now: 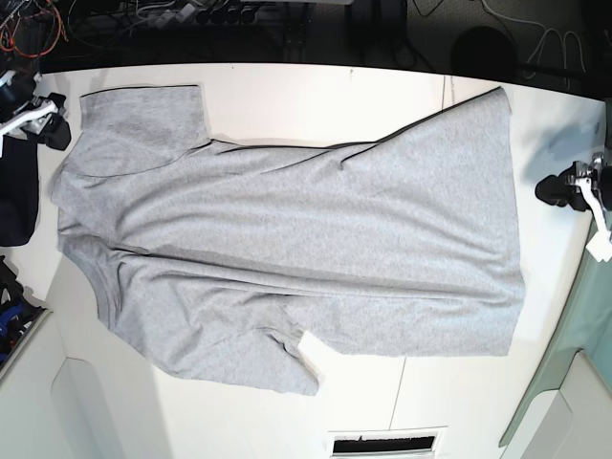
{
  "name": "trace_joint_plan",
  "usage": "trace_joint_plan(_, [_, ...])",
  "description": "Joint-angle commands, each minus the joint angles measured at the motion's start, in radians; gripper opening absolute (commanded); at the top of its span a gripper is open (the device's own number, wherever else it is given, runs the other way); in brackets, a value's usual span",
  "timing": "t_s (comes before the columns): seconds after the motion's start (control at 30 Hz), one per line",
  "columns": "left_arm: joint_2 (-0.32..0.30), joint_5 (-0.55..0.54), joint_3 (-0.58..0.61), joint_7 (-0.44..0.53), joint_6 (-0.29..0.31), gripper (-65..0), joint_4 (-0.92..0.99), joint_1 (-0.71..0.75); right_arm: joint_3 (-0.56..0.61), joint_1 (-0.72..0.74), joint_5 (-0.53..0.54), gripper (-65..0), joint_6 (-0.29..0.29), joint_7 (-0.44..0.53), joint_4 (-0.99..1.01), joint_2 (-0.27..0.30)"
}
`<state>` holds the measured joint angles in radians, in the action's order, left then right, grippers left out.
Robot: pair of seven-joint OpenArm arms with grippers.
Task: Layout the t-shirt on the table in an organized manner, then fold the t-shirt properly
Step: 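Drag the shirt with both grippers toward the robot to straighten it, then grasp the shirt's hem corners with both grippers and pull taut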
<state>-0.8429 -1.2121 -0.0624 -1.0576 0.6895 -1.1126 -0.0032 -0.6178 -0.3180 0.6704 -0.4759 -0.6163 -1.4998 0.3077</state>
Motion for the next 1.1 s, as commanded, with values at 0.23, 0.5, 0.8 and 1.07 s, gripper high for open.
trace_joint_plan(0.23, [-0.018,-0.139,-0.148,-0.045,0.009,-45.3,-0.026,0.262,-0.006,-0.076,0.089,-35.5,-0.055,-0.017,-0.019,0.027])
trace_joint_plan(0.5, [0.056,-0.163,-0.148,-0.045,0.009,-34.5,-0.039,0.322,-0.006,-0.076,0.051,-35.5,-0.056,-0.016,-0.007,0.027])
trace_joint_plan(0.8, [0.129,-0.151,-0.148,-0.047,0.009,-33.4,-0.039,0.325,-0.006,-0.076,0.051,-35.5,-0.056,-0.01,0.044,0.027])
trace_joint_plan(1.07, [0.201,-0.112,-0.147,-0.084,0.009,-33.4,-0.039,0.328,0.069,-0.071,0.045,-35.5,-0.075,0.04,0.129,0.027])
